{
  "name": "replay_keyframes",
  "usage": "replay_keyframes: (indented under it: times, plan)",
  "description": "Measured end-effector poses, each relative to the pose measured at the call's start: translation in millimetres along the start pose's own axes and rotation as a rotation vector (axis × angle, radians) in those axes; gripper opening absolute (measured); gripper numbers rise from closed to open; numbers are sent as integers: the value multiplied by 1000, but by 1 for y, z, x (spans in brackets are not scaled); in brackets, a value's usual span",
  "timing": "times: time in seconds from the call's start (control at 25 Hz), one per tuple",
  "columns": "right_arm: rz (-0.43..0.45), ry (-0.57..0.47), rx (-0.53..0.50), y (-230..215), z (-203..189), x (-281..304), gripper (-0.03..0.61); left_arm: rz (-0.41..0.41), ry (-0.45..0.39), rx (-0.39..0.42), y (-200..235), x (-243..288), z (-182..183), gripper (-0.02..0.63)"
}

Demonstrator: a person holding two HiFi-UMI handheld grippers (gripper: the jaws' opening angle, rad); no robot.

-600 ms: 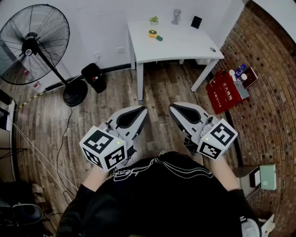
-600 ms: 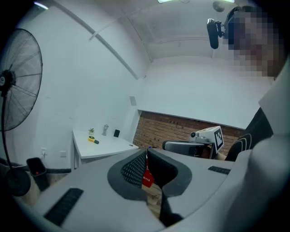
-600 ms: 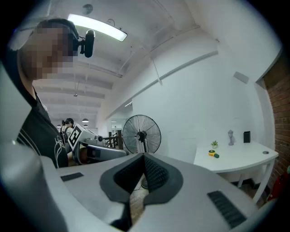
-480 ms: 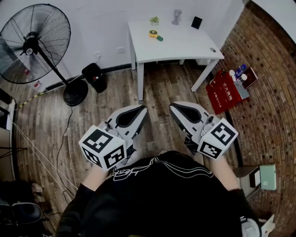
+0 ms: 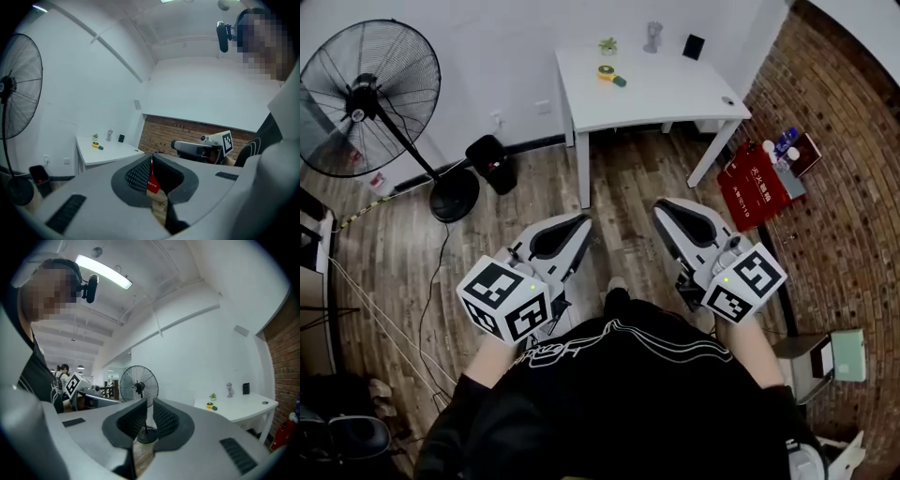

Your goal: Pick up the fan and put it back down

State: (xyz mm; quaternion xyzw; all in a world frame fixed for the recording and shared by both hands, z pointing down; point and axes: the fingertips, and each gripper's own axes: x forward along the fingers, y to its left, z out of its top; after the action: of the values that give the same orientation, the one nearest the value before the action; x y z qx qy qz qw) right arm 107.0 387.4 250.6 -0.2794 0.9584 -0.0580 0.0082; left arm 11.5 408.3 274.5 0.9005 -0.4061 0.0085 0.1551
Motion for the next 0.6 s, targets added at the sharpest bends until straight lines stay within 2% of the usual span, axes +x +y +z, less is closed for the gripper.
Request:
replay_keyframes:
  times: [0.12,0.32,0.44,0.6]
  plan:
    - [-69,-19,-5,-21,1,-2,88,5,5,3,7,6,1,34]
    - [-95,20,-71,-47,-8,10,239,32,11,-3,27,13,-2,34]
    - [-94,36,-92,-61,-15,26,298,58,8,-18,47,16,-7,34]
    - [-60,79,-133,-80,-29,59,345,94,11,-40,81,24,-10,34]
